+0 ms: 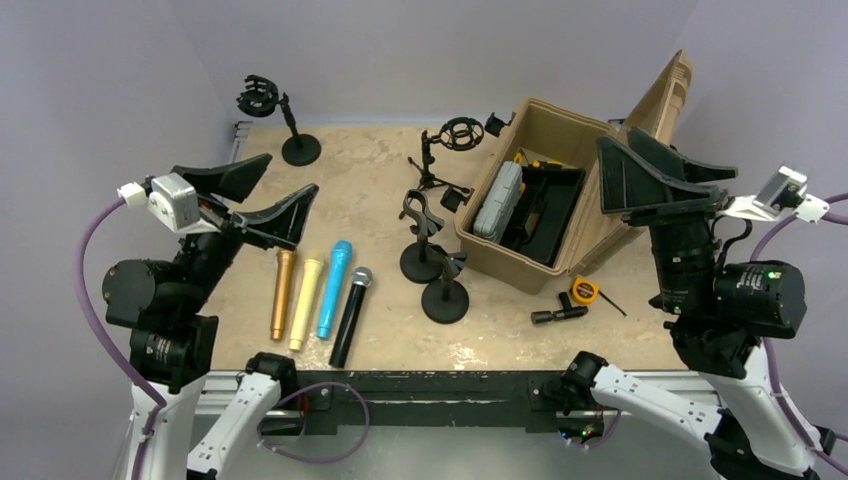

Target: Remove the microphone from the stand

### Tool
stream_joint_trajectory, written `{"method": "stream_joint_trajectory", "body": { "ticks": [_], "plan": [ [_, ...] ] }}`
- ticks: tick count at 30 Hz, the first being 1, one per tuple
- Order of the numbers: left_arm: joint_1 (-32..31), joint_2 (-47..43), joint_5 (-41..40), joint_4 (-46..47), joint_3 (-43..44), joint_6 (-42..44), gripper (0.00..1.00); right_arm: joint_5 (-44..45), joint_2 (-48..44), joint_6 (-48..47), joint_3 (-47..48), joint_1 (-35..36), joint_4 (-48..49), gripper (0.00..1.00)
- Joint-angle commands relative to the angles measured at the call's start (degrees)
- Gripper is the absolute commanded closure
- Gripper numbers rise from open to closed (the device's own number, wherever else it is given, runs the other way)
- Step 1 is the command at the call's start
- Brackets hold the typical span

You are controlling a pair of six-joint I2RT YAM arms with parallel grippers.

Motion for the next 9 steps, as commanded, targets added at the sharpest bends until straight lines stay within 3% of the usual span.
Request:
{"method": "stream_joint_trajectory", "body": {
  "ticks": [1, 9],
  "plan": [
    [-0.20, -1.04, -2.17, 2.64, -0.49, 1.92, 0.10, 2.46, -0.95, -1.10, 1.60, -0.13, -0.73, 0.01],
    [-0.17, -0.80, -2.86, 2.29, -0.56, 1.75, 0.10, 3.51, -2.24, -0.26, 2.18, -0.17, -1.07, 0.01]
  ]
}}
